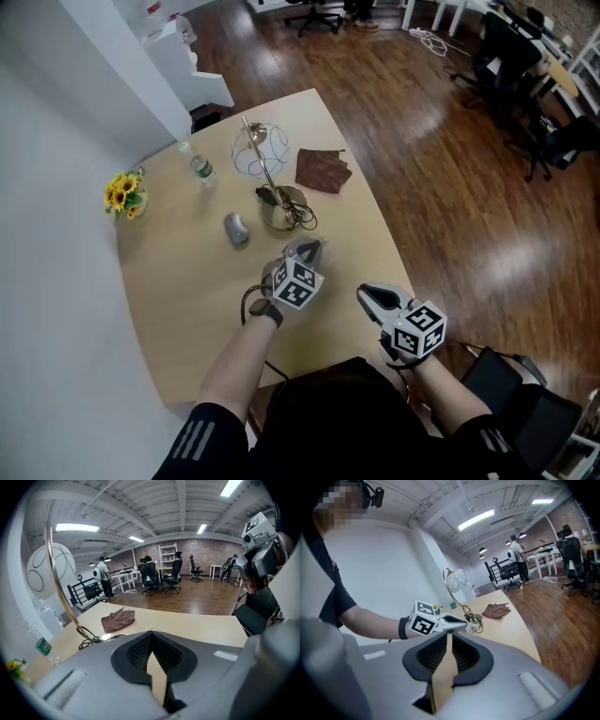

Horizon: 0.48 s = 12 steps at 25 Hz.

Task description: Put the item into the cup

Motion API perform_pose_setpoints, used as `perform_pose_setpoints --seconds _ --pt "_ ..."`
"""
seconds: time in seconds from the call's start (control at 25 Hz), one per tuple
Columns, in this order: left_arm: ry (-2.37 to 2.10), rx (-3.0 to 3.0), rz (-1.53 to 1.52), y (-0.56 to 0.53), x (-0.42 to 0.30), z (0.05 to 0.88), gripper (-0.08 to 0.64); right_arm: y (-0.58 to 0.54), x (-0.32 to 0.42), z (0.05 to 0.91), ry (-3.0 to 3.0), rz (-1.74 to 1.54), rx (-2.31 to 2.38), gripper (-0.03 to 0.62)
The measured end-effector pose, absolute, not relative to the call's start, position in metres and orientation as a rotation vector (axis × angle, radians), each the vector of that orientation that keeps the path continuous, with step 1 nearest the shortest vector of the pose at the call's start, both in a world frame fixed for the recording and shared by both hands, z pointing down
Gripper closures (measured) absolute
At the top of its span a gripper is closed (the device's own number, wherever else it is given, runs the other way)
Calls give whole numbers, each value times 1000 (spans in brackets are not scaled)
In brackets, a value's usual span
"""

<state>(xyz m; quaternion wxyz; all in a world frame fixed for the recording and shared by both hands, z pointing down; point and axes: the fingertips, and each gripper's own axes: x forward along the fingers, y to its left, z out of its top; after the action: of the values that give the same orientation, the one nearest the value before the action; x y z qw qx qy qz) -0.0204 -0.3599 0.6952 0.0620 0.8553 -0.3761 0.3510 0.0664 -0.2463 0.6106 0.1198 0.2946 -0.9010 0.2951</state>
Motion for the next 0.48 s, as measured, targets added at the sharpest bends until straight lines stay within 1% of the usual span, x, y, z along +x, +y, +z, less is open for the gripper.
perform_pose_setpoints --seconds 0.36,0.48 --pt "-985 2514 1156 -343 -2 747 561 -243 81 622 -2620 894 854 549" --pt "-897 2507 1146 -335 2 753 495 -242 83 627 -2612 907 850 549"
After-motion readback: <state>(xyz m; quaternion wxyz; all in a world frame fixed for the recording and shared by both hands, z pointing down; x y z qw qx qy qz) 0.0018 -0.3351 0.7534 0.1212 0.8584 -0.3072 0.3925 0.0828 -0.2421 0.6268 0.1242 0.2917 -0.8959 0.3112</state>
